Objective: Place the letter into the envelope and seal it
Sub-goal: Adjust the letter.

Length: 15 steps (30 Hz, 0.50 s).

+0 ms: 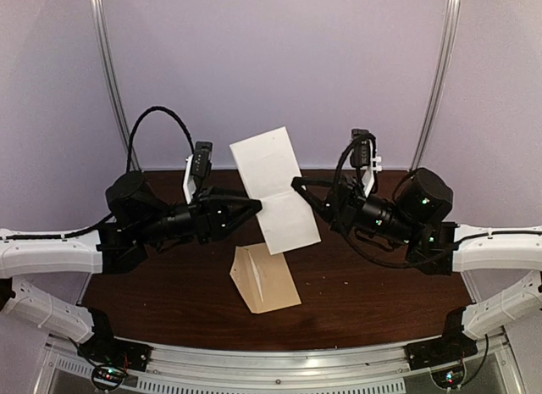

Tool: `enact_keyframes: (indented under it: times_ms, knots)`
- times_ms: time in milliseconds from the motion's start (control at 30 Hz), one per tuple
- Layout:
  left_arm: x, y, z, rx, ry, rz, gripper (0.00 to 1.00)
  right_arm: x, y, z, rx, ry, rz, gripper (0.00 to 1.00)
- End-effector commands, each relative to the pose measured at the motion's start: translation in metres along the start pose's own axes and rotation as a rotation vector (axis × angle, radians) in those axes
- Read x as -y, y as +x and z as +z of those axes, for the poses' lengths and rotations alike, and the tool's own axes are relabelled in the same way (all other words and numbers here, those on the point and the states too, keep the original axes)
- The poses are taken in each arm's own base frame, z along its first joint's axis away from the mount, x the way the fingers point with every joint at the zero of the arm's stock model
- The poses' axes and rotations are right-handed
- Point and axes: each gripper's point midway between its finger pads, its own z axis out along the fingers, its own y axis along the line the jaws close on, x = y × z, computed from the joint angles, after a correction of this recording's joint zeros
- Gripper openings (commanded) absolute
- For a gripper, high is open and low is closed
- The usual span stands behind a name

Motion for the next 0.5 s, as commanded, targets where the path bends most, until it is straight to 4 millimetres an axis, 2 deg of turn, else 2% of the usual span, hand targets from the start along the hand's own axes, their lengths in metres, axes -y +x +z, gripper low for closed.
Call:
enact_keyframes:
  times_ms: [0, 200, 367, 467]
  knots:
    - [0.0164, -0.0205, 0.0023, 0.066, 0.062, 0.021, 0.37, -0.0091, -0.0192, 0.0044, 0.064, -0.021, -0.008, 0.00]
    - [0.0172, -0.0224, 0.0032, 0.076, 0.069, 0.018, 0.21, -0.0065, -0.0135, 0.0058, 0.048, -0.015, -0.006, 0.00]
    - [0.0162, -0.0209, 0.0047, 0.071, 0.071, 0.011, 0.13, -0.0059, -0.0131, 0.0061, 0.046, -0.010, -0.011, 0.00]
    - [0.0161, -0.0193, 0.0060, 0.065, 0.077, 0.005, 0.12, -0.0052, -0.0138, 0.0058, 0.048, -0.007, -0.014, 0.00]
